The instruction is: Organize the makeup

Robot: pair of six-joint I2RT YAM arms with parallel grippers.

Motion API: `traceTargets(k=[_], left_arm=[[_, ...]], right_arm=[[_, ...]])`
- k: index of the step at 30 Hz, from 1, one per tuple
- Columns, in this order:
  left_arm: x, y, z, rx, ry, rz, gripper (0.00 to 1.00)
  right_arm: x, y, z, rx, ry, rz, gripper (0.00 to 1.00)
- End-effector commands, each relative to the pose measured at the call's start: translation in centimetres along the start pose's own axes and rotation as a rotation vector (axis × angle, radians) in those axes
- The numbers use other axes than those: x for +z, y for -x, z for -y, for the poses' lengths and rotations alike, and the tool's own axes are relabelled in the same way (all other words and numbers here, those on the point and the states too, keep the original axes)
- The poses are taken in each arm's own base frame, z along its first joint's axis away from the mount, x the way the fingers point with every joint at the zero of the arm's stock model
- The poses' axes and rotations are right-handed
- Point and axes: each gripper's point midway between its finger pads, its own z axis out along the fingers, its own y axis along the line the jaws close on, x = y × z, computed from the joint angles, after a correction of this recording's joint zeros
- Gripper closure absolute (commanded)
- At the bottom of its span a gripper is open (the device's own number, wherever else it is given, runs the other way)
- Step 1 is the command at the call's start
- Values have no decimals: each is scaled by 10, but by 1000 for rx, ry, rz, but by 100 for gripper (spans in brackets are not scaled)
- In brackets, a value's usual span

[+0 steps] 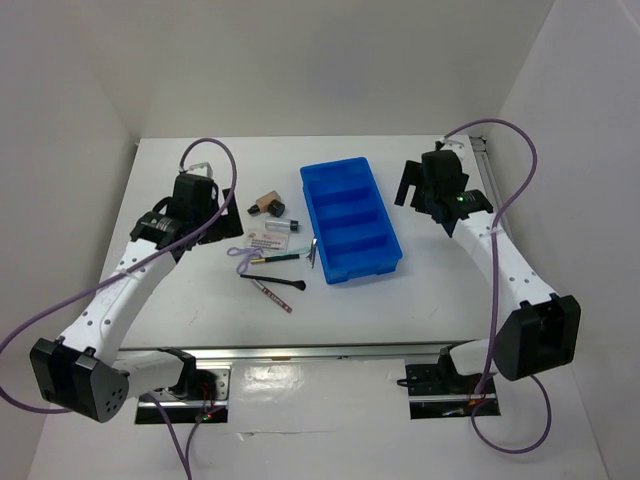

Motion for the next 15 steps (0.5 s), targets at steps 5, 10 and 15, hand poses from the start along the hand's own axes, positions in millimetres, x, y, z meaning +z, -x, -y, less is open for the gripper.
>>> traceTargets(k=[5, 10, 15], left_arm=[[0, -15, 23, -33, -138, -31, 4], [6, -44, 10, -95, -39, -131, 5], [11, -92, 22, -119, -75, -228, 9]], right_arm=[[8, -17, 37, 42, -269, -90, 0], [9, -29, 17, 21, -137, -147, 0], [5, -35, -19, 33, 94, -149, 0]])
